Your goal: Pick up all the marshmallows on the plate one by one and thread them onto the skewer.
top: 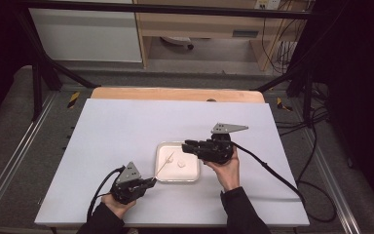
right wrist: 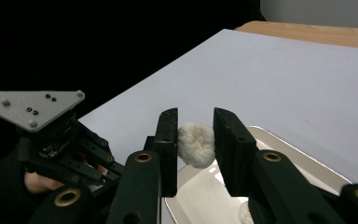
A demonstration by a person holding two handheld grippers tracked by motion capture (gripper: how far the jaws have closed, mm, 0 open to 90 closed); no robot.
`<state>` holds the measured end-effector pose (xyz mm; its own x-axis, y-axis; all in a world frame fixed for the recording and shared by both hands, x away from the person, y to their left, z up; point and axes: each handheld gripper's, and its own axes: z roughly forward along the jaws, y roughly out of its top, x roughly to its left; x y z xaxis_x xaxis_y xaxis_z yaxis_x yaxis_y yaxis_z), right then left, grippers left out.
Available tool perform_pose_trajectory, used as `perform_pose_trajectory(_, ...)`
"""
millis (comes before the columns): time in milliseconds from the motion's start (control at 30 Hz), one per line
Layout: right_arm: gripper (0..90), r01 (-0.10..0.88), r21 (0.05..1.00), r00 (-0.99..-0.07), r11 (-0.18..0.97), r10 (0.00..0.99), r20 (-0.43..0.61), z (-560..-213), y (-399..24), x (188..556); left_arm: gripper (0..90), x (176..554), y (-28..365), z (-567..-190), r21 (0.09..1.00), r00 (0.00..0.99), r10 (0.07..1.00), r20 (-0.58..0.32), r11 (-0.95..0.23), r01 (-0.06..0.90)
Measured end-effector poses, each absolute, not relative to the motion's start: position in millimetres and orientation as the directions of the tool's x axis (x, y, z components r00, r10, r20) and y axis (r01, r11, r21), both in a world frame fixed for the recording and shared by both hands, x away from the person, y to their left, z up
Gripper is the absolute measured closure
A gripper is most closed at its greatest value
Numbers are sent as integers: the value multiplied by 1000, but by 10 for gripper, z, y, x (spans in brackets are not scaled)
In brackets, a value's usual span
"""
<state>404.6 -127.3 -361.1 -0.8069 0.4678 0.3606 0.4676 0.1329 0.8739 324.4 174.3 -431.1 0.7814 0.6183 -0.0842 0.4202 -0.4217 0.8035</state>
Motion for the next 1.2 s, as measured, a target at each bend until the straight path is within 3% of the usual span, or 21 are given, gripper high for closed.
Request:
perform_pose_trajectory(467, 721, 528, 844, -787, 89, 424, 448, -3715, -1174, 4128, 879, 3233, 1715, -4309, 809, 787, 612, -80, -422, 410)
perform_pose_trajectory(1200, 733, 569, 816, -780, 101, 380, 497, -3832, -1087, 4140, 880, 3225, 1691, -4312, 812, 791, 606, -81, -420, 404)
